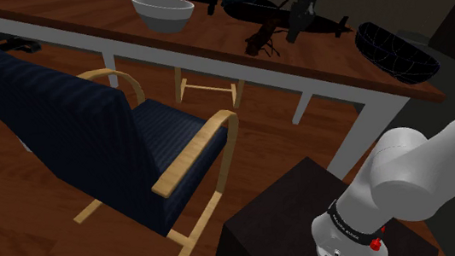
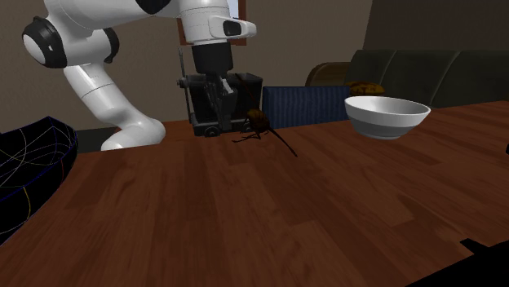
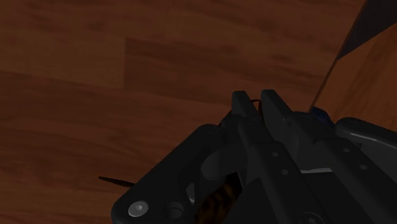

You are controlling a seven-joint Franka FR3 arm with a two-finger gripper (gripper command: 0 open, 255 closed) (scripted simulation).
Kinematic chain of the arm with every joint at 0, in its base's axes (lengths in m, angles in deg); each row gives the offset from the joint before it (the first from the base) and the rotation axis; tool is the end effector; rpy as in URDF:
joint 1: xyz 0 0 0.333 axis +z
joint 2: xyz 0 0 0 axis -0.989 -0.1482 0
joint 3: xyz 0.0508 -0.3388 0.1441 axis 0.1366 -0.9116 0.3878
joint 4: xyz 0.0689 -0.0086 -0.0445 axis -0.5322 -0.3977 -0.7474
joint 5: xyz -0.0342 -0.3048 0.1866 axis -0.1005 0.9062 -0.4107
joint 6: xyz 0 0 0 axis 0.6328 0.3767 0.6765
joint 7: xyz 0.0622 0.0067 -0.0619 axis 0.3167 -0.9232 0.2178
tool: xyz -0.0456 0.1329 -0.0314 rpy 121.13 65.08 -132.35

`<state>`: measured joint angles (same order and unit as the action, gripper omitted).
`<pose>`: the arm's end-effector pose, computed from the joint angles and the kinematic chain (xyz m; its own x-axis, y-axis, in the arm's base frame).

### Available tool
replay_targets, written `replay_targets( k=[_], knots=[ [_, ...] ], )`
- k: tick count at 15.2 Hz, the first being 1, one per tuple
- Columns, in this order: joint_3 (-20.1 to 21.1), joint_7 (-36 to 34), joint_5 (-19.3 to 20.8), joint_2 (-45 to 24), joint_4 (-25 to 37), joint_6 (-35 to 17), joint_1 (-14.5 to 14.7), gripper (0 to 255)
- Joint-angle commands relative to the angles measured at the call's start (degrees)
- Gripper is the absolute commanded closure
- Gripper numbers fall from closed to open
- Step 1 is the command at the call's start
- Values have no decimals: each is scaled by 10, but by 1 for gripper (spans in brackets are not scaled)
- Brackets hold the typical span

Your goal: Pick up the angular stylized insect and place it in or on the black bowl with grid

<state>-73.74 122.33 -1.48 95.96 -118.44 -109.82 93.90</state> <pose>0.3420 -0.0949 0.6496 0.6170 0.7811 0.0956 0.7824 -0.6219 0.0313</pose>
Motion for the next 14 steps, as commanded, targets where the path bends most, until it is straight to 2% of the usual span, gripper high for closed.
replay_targets(
  k=[1,14],
  knots=[
    [0,0,0,0,0,0,0,255],
    [1,4,-11,-35,124,90,7,255]
  ],
)
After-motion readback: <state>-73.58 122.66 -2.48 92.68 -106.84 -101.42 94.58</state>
